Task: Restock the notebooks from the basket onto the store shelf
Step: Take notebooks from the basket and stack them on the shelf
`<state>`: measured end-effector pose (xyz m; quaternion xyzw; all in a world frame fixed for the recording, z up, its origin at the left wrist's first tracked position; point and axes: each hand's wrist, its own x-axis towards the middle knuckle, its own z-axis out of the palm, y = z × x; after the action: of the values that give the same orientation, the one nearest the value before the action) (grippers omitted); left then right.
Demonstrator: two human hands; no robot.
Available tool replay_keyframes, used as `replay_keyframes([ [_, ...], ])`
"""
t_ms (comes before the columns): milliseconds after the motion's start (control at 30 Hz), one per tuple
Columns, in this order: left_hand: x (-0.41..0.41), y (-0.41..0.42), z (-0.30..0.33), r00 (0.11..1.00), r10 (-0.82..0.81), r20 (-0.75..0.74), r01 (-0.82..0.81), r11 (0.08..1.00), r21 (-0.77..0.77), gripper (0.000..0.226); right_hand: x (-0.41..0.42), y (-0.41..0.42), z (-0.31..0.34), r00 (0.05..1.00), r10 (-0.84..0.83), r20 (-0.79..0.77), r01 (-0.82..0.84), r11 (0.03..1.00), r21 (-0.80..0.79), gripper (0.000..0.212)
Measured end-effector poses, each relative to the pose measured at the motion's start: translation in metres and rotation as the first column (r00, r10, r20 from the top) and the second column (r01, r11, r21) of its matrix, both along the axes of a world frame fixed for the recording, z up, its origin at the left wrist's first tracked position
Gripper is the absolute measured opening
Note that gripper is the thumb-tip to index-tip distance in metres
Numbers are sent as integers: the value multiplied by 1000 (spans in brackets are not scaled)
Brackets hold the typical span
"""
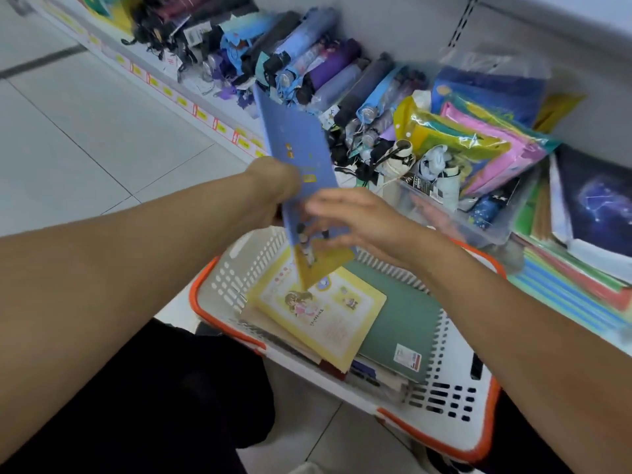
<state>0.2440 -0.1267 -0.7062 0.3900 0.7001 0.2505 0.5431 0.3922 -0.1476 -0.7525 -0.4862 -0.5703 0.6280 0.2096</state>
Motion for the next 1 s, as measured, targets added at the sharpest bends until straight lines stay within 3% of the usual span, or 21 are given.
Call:
replay_keyframes([
  [33, -12, 4, 1, 987, -72, -143, 78, 996, 34, 14, 11, 3, -21, 999, -23, -31, 16, 978, -208, 38],
  [67, -22, 9, 4, 929, -172, -328, 197, 979, 46, 14, 24, 3, -47, 992, -22, 125, 54, 965, -258, 51],
  [100, -29, 12, 10, 821, -272, -502, 329, 944, 26, 17, 36, 1, -76, 919, 35, 393, 52, 977, -209, 66],
  [133, -32, 16, 16, 698, -333, -634, 431, 902, 1, 23, 46, -4, -104, 772, 105, 627, -8, 988, -155, 88],
  [167, -35, 19, 22, 590, -351, -727, 500, 866, -13, 31, 50, -11, -129, 647, 147, 748, -60, 988, -142, 109],
  [233, -41, 24, 28, 453, -343, -823, 577, 816, -23, 40, 48, -25, -159, 527, 151, 836, -75, 989, -131, 131],
  [367, -45, 31, 33, 380, -341, -860, 619, 784, -37, 40, 30, -29, -183, 417, 38, 908, -9, 999, -38, 137],
  [433, -45, 35, 31, 357, -333, -873, 627, 778, -40, 38, 28, -22, -185, 382, 68, 922, -39, 998, -58, 114],
  [533, -47, 40, 28, 370, -358, -857, 617, 785, -62, 37, 40, -10, -179, 402, 131, 906, -133, 988, -84, 67],
  [633, -52, 42, 25, 381, -367, -848, 598, 798, -76, 34, 52, 5, -144, 485, 279, 828, -277, 948, -157, 54],
  [700, -54, 41, 24, 381, -362, -851, 604, 794, -67, 18, 67, 20, -95, 585, 274, 764, -306, 946, -105, 44],
  [767, -56, 40, 25, 390, -345, -854, 603, 796, -46, 8, 90, 36, -33, 690, 172, 703, -226, 974, -16, 32],
  [867, -56, 40, 33, 437, -309, -845, 571, 821, -5, 23, 130, 42, 54, 878, -39, 476, 20, 999, 44, 20],
  [933, -52, 40, 41, 615, -284, -736, 489, 869, 74, 13, 147, 32, 89, 945, -202, 258, 205, 979, 15, 24],
  [1000, -45, 38, 48, 855, -274, -439, 365, 921, 136, 8, 153, 16, 103, 942, -333, 49, 335, 941, -47, 24],
])
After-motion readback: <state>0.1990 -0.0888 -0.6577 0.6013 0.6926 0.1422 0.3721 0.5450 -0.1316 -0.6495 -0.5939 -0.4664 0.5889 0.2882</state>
